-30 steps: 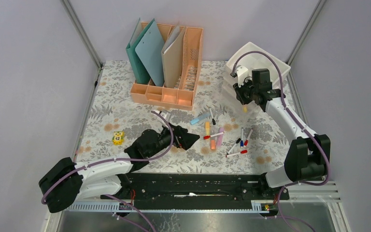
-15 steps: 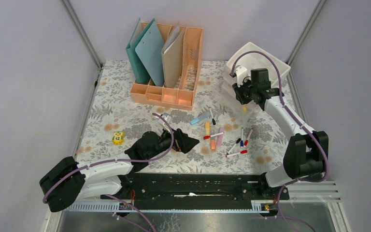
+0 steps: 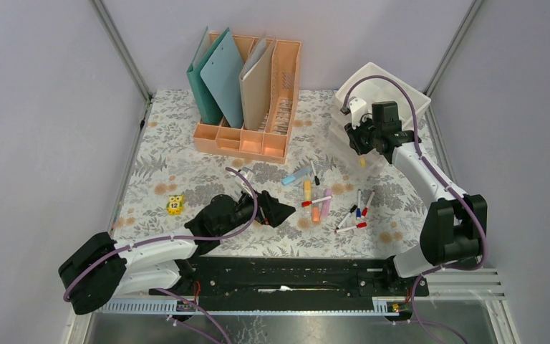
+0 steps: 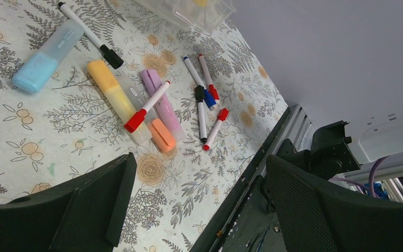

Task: Organize the desk
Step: Place the stationery in the drawer.

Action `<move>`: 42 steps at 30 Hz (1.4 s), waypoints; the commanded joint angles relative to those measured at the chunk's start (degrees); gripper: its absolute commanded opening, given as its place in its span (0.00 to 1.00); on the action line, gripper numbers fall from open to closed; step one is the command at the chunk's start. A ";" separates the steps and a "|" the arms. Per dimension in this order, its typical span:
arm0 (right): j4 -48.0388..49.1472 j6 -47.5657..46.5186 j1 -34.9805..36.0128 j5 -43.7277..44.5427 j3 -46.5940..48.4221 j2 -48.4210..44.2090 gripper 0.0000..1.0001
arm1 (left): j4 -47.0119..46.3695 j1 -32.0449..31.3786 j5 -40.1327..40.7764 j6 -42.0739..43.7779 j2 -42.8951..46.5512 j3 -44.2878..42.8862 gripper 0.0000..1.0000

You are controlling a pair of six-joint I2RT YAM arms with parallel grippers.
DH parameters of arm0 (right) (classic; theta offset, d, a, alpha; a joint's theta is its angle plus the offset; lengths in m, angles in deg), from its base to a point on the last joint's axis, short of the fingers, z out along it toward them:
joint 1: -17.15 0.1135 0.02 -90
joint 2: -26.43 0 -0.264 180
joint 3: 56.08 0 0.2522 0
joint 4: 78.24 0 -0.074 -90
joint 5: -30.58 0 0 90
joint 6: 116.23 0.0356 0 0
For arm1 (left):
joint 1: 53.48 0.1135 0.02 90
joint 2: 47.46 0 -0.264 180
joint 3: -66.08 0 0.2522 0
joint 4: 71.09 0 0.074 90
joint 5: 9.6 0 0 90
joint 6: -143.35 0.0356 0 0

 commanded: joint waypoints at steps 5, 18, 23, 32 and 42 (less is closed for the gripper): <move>0.97 -0.05 0.00 -0.11 1.99 -3.53 0.04 | -2.17 0.36 -0.79 -0.25 2.25 1.32 0.99; 0.97 -0.05 -2.60 -0.11 2.20 -10.12 0.04 | -0.70 0.70 -0.43 -0.03 3.97 1.68 0.99; 0.97 -0.05 -2.59 -0.11 2.39 -15.34 0.04 | 0.44 0.93 -0.37 0.34 4.67 1.29 0.99; 0.97 -0.05 -3.47 -0.11 1.98 -14.31 0.04 | 0.45 1.13 -0.40 0.09 5.14 1.53 0.99; 0.97 -0.05 -3.40 -0.11 -0.43 -8.81 0.04 | -1.10 1.20 -0.85 -0.18 3.57 1.34 0.99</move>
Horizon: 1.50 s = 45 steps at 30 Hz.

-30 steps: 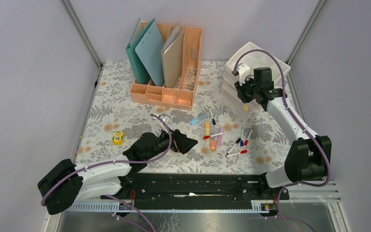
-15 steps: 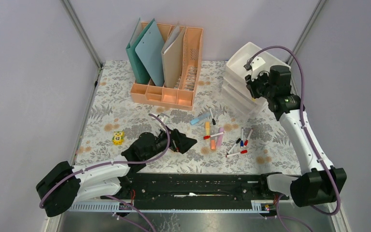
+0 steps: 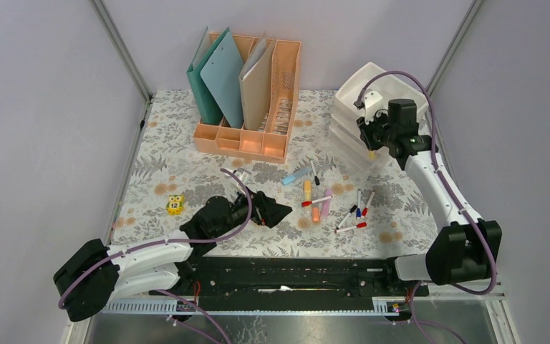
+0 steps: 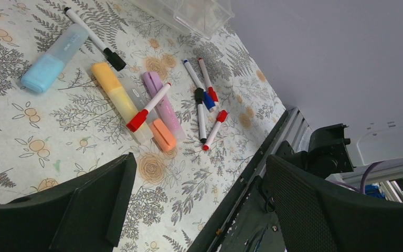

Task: Organize the desk
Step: Place the stationery in the drawer.

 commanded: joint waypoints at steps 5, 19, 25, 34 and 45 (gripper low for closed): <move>1.06 -0.05 -0.15 -0.11 2.88 1.55 0.04 | -3.23 0.48 -1.27 0.21 -1.84 -0.70 0.99; 1.06 -0.05 -3.56 -0.11 -4.18 -3.50 0.04 | -3.67 0.45 -1.93 -0.18 -2.81 -1.14 0.99; 1.06 -0.05 -2.73 -0.11 -3.61 -4.87 0.04 | -3.88 0.51 -1.99 -0.48 -2.33 -0.75 0.99; 1.06 -0.05 -0.43 -0.11 -4.05 -6.37 0.04 | -3.32 0.45 -2.06 -0.19 -3.17 -1.38 0.99; 1.06 -0.05 6.46 -0.11 -4.94 -8.05 0.04 | -2.83 0.47 -2.00 -0.36 -3.28 -1.22 0.99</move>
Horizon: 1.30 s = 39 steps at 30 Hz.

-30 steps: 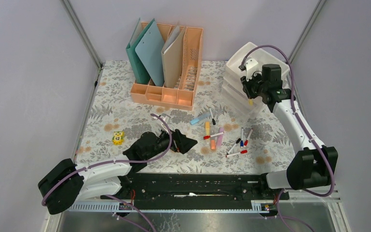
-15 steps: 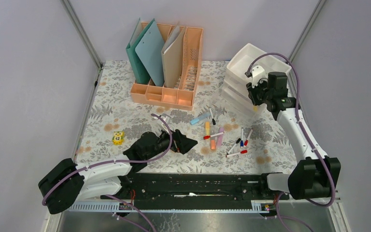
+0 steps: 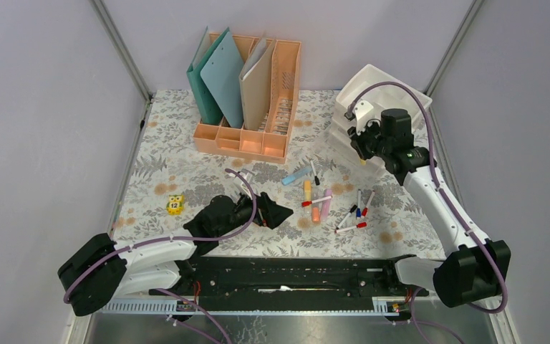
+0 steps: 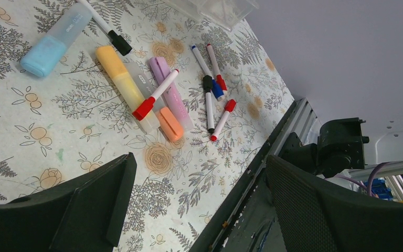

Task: Organize the desk
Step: Place the stationery in the drawer.

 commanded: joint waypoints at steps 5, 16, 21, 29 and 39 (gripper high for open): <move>0.55 -0.08 0.90 -0.07 -0.50 -1.81 0.04 | -2.19 0.17 -0.57 -0.03 0.58 -0.94 0.99; 0.55 -0.08 0.96 -0.07 -0.57 -1.01 0.04 | -2.67 0.24 -0.62 -0.07 0.35 -0.74 0.99; 0.55 -0.08 0.89 -0.07 0.00 -0.96 0.04 | -2.79 0.20 -0.57 0.01 0.21 -0.69 0.99; 0.55 -0.08 0.81 -0.07 2.70 -3.79 0.04 | -2.95 0.22 -0.85 0.23 0.00 -0.78 0.99; 0.55 -0.08 0.87 -0.07 1.72 -4.43 0.04 | -6.41 0.17 -2.90 0.28 2.03 0.93 0.99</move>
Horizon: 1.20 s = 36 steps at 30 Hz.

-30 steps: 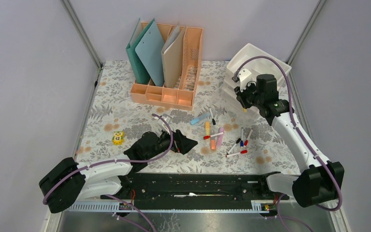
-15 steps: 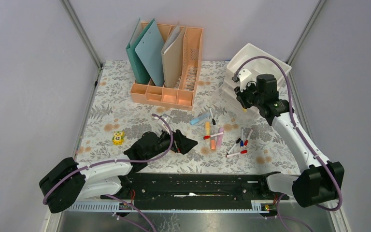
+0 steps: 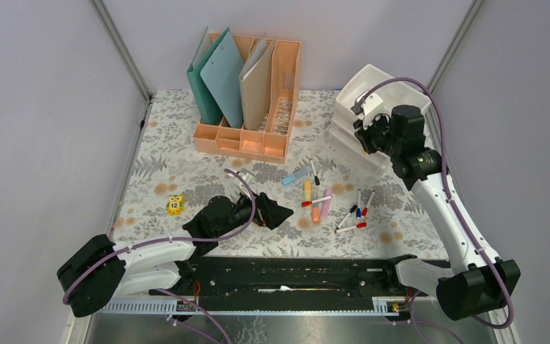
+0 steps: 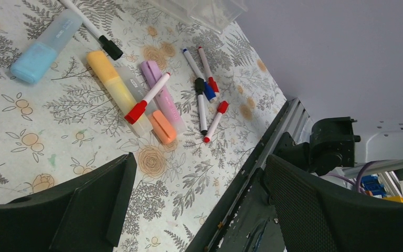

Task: Organize the desk
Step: Place the stationery in the drawer.

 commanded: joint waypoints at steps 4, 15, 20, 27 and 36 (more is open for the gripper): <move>0.57 -0.08 0.15 -0.09 -2.37 3.66 0.04 | -6.09 0.20 -2.66 0.17 1.51 0.79 0.99; 0.57 -0.08 0.13 -0.09 1.61 7.32 0.04 | -8.32 0.16 -3.32 -0.31 -0.19 0.98 0.99; 0.57 -0.08 -0.64 -0.09 1.73 7.47 0.04 | -8.58 0.17 -2.86 -0.46 0.77 2.12 0.99; 0.57 -0.08 -3.91 -0.09 -2.01 4.11 0.04 | -7.61 0.22 -2.27 0.07 2.08 2.39 0.99; 0.57 -0.08 -5.30 -0.09 -4.23 3.28 0.04 | -8.38 0.19 -2.90 -0.05 0.87 1.89 0.99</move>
